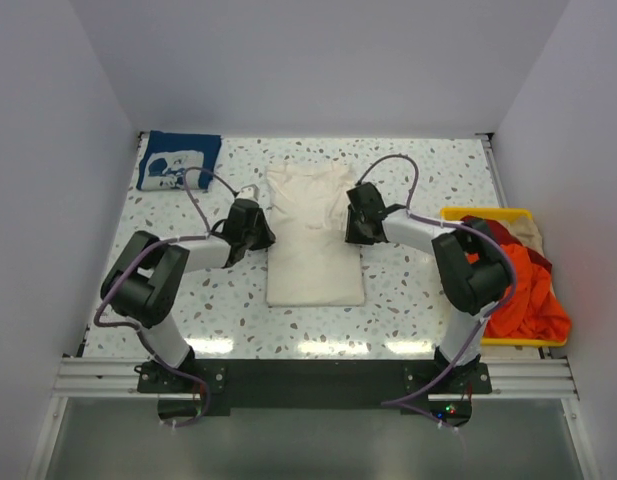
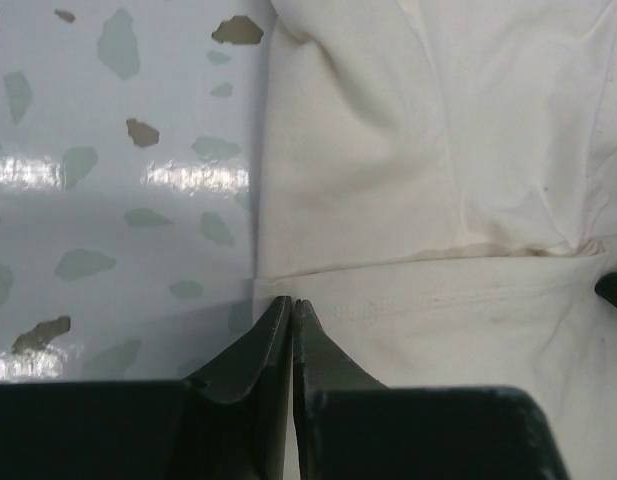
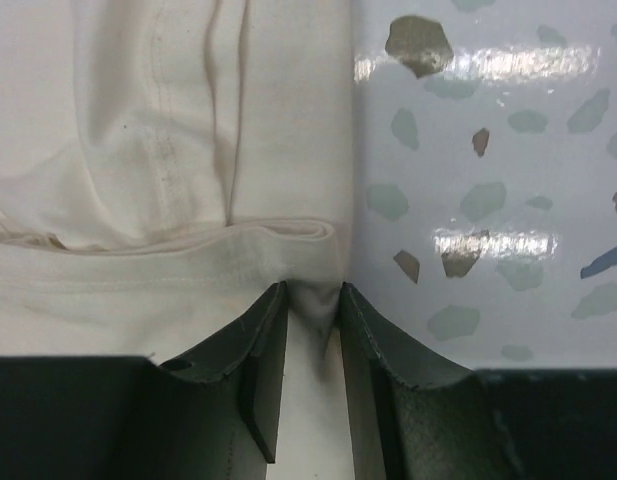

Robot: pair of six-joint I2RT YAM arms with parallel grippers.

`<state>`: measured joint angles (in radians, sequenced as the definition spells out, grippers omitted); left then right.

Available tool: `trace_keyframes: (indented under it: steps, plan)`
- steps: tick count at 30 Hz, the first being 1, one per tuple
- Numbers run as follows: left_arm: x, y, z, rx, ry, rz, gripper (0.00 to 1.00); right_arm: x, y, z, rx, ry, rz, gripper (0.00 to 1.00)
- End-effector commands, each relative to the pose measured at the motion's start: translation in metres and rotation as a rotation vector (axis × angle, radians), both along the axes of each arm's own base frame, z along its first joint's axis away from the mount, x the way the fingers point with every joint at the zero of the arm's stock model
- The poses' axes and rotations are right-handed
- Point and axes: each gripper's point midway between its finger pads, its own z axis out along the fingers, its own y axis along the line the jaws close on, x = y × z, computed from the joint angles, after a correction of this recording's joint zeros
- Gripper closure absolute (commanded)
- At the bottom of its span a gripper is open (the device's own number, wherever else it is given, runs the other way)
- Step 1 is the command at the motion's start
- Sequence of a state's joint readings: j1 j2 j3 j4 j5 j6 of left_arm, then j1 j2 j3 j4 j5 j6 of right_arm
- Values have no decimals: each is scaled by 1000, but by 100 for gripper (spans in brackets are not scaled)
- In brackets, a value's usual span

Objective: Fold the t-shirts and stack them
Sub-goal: Fold the tshirt

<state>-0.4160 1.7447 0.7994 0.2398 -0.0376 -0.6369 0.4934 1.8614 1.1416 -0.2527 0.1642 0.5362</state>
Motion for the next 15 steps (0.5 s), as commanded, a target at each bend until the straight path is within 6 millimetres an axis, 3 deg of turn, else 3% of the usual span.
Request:
trace_keyframes:
  steps: [1,6,15]
  plan:
    - [-23,14,-1,20,1,27,91,-28,-3,-3,19,40,0,68]
    - [-34,21,8,30,-14,21,90,-35,-14,15,5,13,-6,63]
    - [-25,21,44,27,-78,7,78,-30,-13,38,18,-13,0,63]
